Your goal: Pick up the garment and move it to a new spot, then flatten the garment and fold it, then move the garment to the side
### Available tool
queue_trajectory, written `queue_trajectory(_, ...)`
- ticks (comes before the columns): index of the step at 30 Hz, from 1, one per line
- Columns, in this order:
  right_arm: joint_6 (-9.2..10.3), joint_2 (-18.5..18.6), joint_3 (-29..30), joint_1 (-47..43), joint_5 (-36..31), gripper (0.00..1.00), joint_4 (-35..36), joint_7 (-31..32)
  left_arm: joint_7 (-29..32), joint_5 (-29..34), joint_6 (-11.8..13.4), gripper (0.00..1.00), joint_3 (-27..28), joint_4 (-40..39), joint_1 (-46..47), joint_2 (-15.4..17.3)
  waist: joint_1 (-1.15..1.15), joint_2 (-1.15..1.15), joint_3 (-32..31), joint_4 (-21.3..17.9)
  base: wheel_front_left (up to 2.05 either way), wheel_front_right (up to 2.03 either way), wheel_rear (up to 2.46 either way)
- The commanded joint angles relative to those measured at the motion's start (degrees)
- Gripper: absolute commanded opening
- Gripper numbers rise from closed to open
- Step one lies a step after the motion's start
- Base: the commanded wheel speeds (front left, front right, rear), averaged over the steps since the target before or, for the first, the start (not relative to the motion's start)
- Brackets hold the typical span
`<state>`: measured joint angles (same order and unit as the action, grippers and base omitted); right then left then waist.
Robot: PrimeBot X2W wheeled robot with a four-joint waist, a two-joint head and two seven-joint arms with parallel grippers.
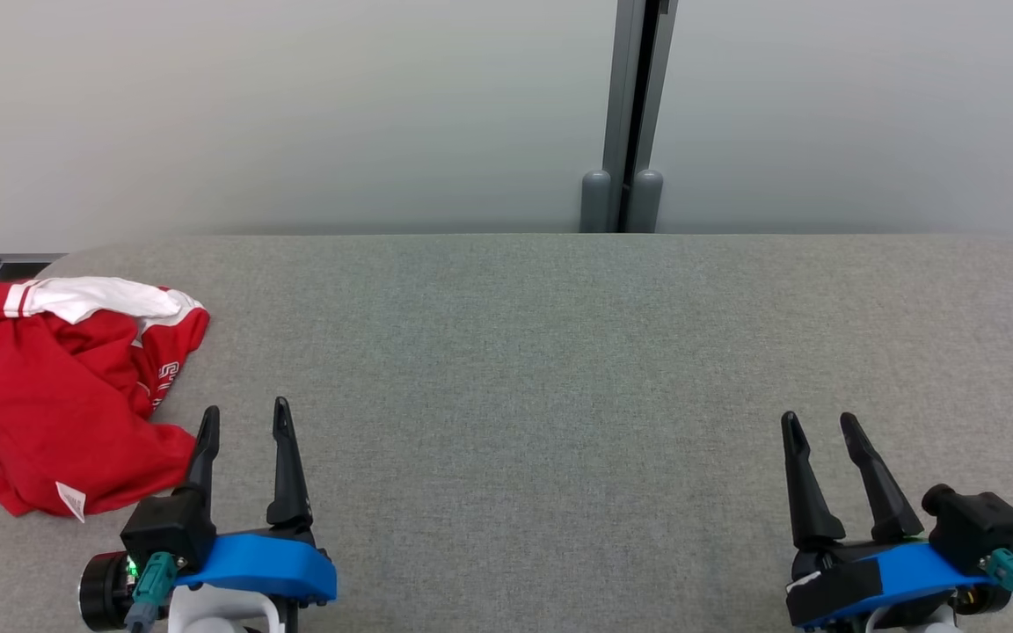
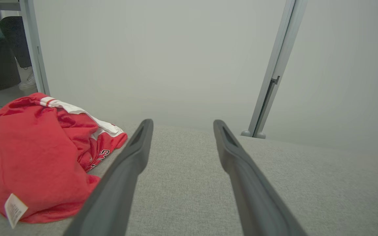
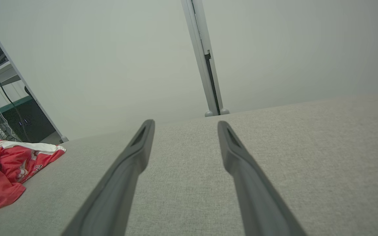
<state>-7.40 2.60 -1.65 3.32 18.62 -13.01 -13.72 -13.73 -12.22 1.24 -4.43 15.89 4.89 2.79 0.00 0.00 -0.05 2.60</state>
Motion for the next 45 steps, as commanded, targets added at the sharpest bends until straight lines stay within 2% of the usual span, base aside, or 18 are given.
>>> queue_trajectory(1,-0.15,0.5,-0.1,0.5,-1.3,1.0,-0.1,-0.5,-0.5,1.1,0.3,1.0,-0.2,0.1,0.8,0.2,0.0,0.0,0.0,0.0,0.0,0.0,0.0)
queue_trajectory(12,-0.16,0.5,-0.1,0.6,-5.7,1.0,-1.6,-1.6,-1.6,4.5,0.7,1.0,-0.1,1.6,0.7,0.1,0.0,0.0,-0.4,0.3,0.0,0.0,0.0)
queue_trajectory(25,-0.16,0.5,0.8,1.0,-5.5,1.0,-3.9,-1.5,-1.6,2.3,-0.4,1.0,-0.7,2.9,0.5,0.1,0.0,0.0,-0.6,0.8,0.0,0.0,0.0)
queue_trajectory(45,-0.16,0.5,0.3,0.8,-4.9,1.0,-4.2,-1.5,-1.6,2.9,0.3,1.0,0.0,3.3,1.0,0.5,0.0,0.0,-0.6,1.8,0.0,0.0,0.0)
